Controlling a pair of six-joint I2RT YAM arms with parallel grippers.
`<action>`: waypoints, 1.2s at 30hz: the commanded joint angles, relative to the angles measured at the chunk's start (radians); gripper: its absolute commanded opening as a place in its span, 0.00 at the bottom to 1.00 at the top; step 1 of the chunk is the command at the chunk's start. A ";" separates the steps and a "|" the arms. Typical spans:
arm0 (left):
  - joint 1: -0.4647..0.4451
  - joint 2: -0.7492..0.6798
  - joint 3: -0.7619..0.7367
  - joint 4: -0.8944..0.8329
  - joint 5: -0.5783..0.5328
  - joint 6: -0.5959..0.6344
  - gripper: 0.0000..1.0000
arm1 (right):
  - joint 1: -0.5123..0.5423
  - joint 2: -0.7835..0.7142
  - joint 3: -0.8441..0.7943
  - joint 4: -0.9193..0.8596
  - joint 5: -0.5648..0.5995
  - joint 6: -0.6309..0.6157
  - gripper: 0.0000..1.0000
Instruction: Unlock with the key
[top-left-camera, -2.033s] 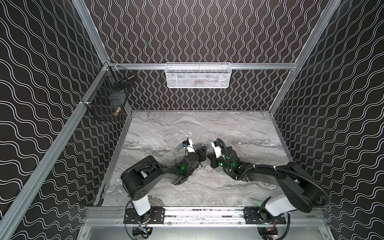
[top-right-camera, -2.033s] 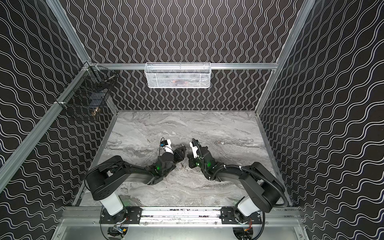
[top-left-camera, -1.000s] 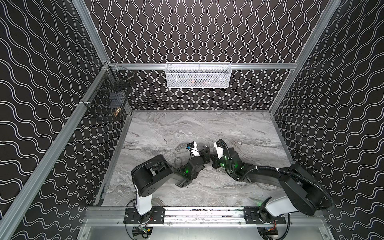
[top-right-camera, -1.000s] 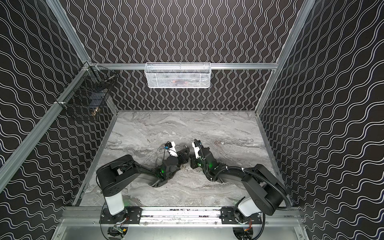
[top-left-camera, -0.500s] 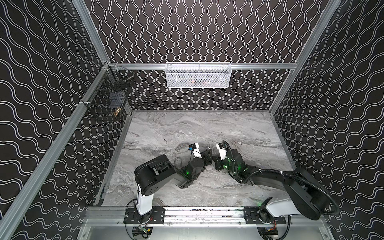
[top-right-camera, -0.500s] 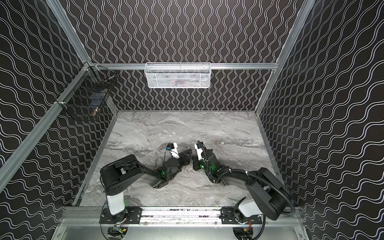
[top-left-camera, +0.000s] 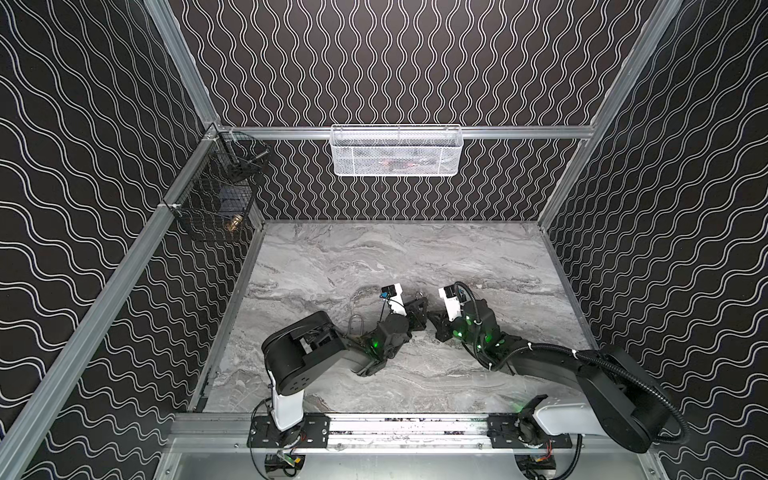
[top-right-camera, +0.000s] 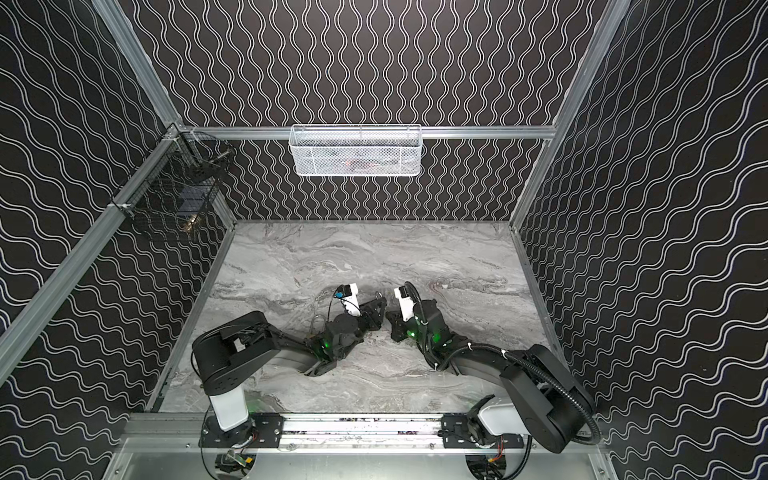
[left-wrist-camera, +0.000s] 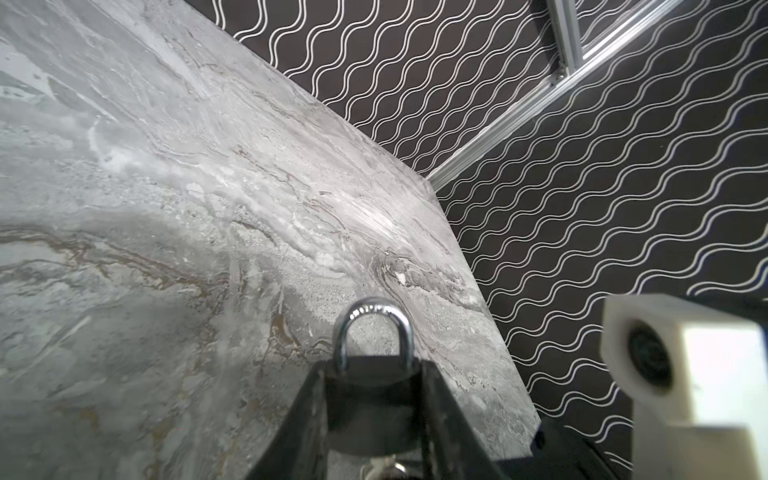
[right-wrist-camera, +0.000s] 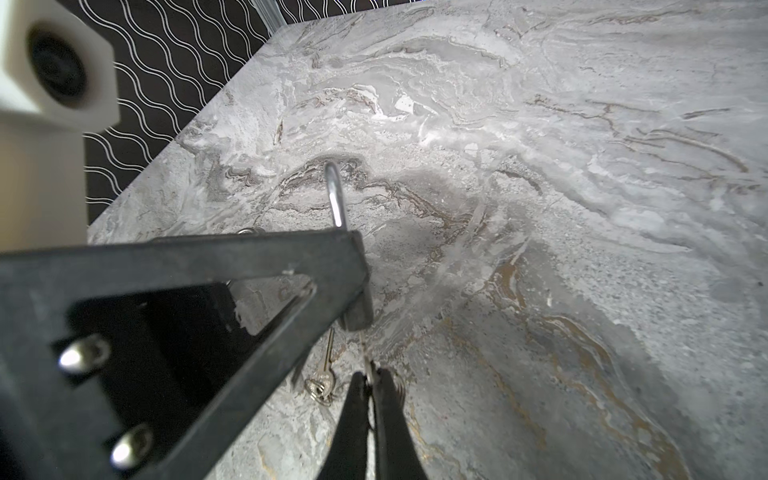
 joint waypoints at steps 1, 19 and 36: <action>0.001 0.026 -0.015 -0.067 0.018 0.034 0.12 | -0.006 -0.010 0.005 0.180 -0.044 0.026 0.00; -0.070 0.102 0.062 -0.147 -0.069 -0.096 0.10 | -0.008 0.010 0.009 0.156 0.074 0.094 0.00; -0.033 0.115 -0.013 0.068 0.100 -0.018 0.28 | -0.019 -0.044 -0.052 0.272 -0.046 0.075 0.00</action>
